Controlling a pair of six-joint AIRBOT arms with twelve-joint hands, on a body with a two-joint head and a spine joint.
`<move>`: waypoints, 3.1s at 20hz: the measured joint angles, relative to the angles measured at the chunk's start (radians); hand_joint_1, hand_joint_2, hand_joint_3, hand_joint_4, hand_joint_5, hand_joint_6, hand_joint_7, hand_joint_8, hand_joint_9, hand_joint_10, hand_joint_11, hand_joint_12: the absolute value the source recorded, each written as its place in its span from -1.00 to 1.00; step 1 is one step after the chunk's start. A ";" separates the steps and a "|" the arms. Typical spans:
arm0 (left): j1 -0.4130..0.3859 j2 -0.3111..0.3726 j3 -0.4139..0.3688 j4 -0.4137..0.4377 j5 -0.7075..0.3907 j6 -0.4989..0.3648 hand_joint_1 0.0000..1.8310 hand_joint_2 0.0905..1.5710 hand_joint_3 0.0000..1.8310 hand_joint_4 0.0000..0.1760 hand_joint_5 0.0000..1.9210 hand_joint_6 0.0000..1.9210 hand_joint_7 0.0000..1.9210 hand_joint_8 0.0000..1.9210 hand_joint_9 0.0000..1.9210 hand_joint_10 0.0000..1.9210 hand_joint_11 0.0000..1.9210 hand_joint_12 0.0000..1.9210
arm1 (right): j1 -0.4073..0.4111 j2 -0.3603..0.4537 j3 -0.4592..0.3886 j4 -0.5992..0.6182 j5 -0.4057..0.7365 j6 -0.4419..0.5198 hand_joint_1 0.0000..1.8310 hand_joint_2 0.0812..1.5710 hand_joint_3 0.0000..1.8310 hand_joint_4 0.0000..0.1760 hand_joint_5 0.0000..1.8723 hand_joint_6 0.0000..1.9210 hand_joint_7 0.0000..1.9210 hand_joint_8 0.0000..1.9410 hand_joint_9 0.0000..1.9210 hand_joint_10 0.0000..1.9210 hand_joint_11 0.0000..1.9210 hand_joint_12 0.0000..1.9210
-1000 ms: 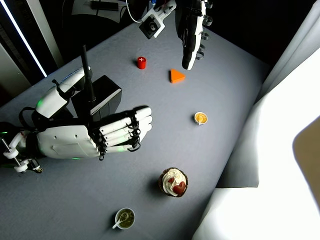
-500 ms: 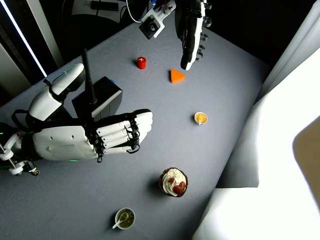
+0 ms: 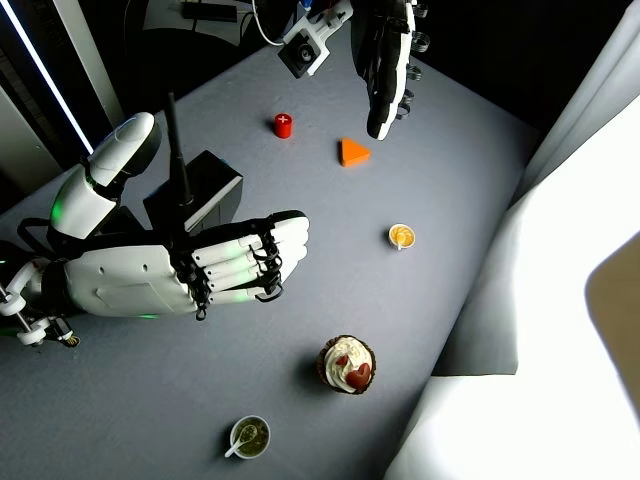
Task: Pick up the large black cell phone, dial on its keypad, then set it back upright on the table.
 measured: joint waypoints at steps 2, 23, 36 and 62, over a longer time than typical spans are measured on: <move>0.000 0.000 0.000 0.000 0.000 0.000 -1.00 0.52 -1.00 -0.56 -0.82 -1.00 -0.87 -1.00 -0.89 -1.00 -1.00 -0.68 | 0.000 0.003 -0.003 0.002 0.001 0.000 -0.93 0.13 -1.00 -0.15 -0.83 -1.00 -0.77 -1.00 -0.78 -1.00 -1.00 -0.21; 0.002 0.000 0.000 -0.001 0.000 0.000 -1.00 0.52 -1.00 -0.58 -0.82 -1.00 -0.87 -1.00 -0.89 -1.00 -1.00 -0.69 | 0.026 0.045 -0.034 -0.009 -0.008 -0.002 -0.87 0.18 -1.00 -0.22 -0.84 -1.00 -0.79 -1.00 -0.79 -1.00 -1.00 -0.28; 0.002 -0.001 0.000 -0.001 0.000 0.000 -1.00 0.52 -1.00 -0.65 -0.79 -1.00 -0.82 -0.99 -0.85 -0.99 -1.00 -0.58 | 0.044 0.057 -0.079 -0.008 -0.006 -0.014 -0.89 0.17 -1.00 -0.25 -0.85 -1.00 -0.79 -1.00 -0.79 -1.00 -1.00 -0.37; 0.005 -0.005 -0.006 -0.005 0.001 0.000 -1.00 0.52 -1.00 -0.57 -0.78 -0.99 -0.81 -0.99 -0.83 -0.99 -1.00 -0.60 | 0.013 0.212 -0.141 -0.019 -0.005 -0.015 -0.90 0.21 -1.00 -0.34 -0.81 -1.00 -0.78 -1.00 -0.78 -1.00 -1.00 -0.41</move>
